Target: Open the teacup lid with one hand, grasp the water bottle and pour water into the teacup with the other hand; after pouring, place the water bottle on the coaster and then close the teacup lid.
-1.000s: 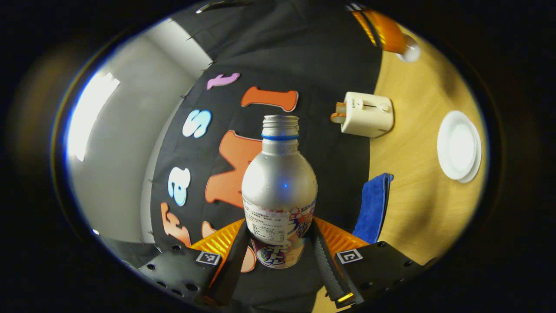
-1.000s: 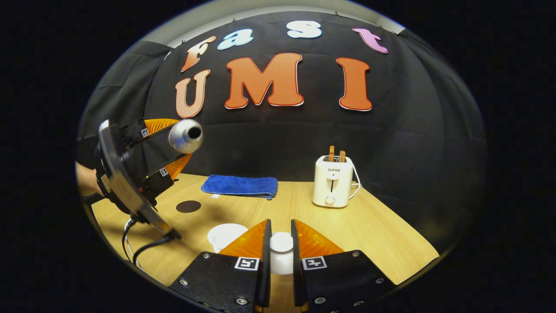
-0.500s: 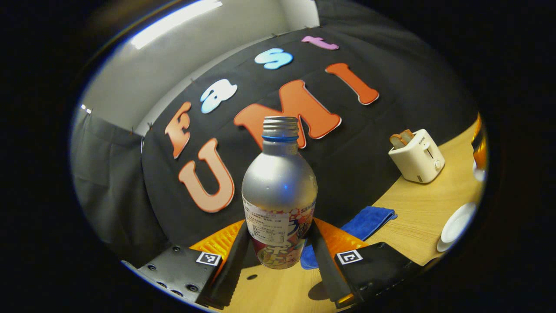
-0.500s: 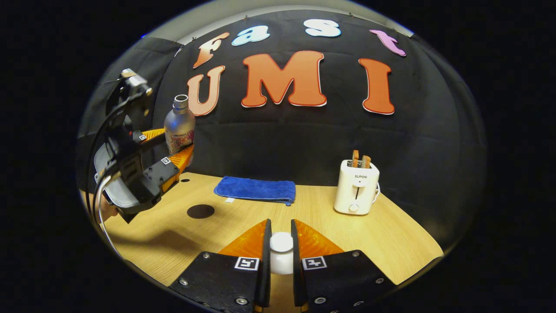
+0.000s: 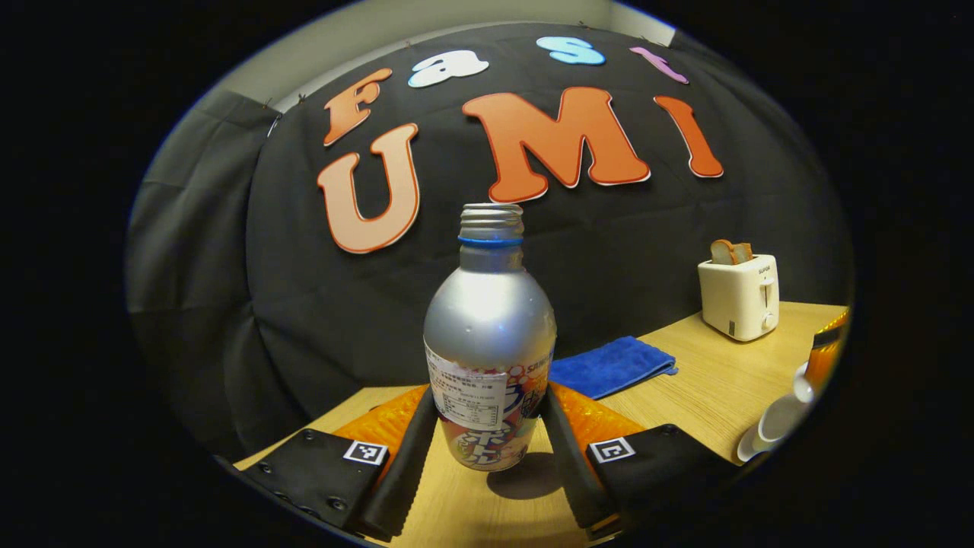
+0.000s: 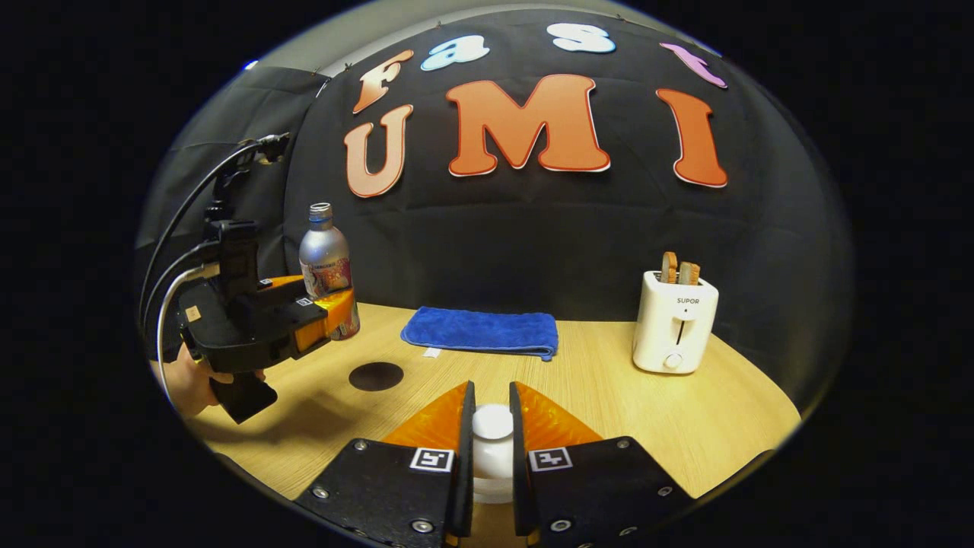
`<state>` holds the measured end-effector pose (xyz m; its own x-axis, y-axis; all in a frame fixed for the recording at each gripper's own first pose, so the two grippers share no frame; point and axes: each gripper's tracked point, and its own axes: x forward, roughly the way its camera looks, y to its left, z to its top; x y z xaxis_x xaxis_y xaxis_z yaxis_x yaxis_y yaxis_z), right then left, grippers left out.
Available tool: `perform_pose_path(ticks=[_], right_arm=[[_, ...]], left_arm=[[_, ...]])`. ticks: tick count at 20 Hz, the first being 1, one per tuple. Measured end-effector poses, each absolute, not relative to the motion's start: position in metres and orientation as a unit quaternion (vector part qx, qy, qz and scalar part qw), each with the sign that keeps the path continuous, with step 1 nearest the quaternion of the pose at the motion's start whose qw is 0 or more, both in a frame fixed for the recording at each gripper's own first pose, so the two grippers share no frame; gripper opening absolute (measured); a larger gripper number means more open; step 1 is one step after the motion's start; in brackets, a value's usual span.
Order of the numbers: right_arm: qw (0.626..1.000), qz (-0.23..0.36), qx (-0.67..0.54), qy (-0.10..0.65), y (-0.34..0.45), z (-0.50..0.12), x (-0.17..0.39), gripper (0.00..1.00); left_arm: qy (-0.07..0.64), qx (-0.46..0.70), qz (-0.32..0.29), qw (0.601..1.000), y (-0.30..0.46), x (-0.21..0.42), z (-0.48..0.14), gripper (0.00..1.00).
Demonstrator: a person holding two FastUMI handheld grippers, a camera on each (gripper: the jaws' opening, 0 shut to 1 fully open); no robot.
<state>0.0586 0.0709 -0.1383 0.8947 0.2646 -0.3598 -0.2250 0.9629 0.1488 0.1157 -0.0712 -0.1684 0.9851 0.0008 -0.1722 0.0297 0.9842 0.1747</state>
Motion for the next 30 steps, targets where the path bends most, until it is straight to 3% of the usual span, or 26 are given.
perform_pose_path(ticks=[4, 5, 6, 13, 15, 17, 19, 21, 24, 27, 30], right_arm=[[0.971, 0.114, 0.051, 0.202, 0.073, -0.158, 0.059, 0.22], [0.97, 0.115, 0.052, 0.209, 0.074, -0.163, 0.058, 0.18], [0.969, 0.113, 0.051, 0.212, 0.074, -0.168, 0.058, 0.22], [0.97, 0.101, 0.043, 0.217, 0.073, -0.185, 0.056, 0.22], [0.971, 0.1, 0.042, 0.214, 0.074, -0.185, 0.057, 0.18], [0.972, 0.099, 0.037, 0.211, 0.074, -0.185, 0.056, 0.26], [0.971, 0.098, 0.036, 0.214, 0.074, -0.188, 0.057, 0.25], [0.971, 0.094, 0.048, 0.215, 0.072, -0.187, 0.056, 0.49], [0.974, 0.09, 0.065, 0.197, 0.069, -0.173, 0.055, 0.7], [0.977, 0.088, 0.079, 0.179, 0.063, -0.157, 0.055, 0.8], [0.979, 0.082, 0.077, 0.168, 0.055, -0.147, 0.053, 0.84]], left_arm=[[0.116, 0.042, 0.001, 0.992, -0.062, 0.117, -0.183, 0.81], [0.122, 0.034, 0.003, 0.992, -0.06, 0.117, -0.186, 0.8], [0.128, 0.028, 0.006, 0.991, -0.057, 0.117, -0.189, 0.8], [0.151, 0.013, 0.004, 0.988, -0.06, 0.12, -0.208, 0.8], [0.153, 0.012, 0.001, 0.988, -0.062, 0.12, -0.21, 0.81], [0.157, 0.011, -0.006, 0.987, -0.064, 0.121, -0.213, 0.8], [0.162, 0.005, -0.012, 0.987, -0.07, 0.126, -0.218, 0.8], [0.172, -0.007, -0.015, 0.985, -0.071, 0.131, -0.229, 0.8], [0.191, -0.027, -0.021, 0.981, -0.067, 0.134, -0.243, 0.81], [0.206, -0.052, -0.037, 0.976, -0.07, 0.14, -0.254, 0.82], [0.227, -0.06, -0.043, 0.971, -0.07, 0.14, -0.267, 0.81]])
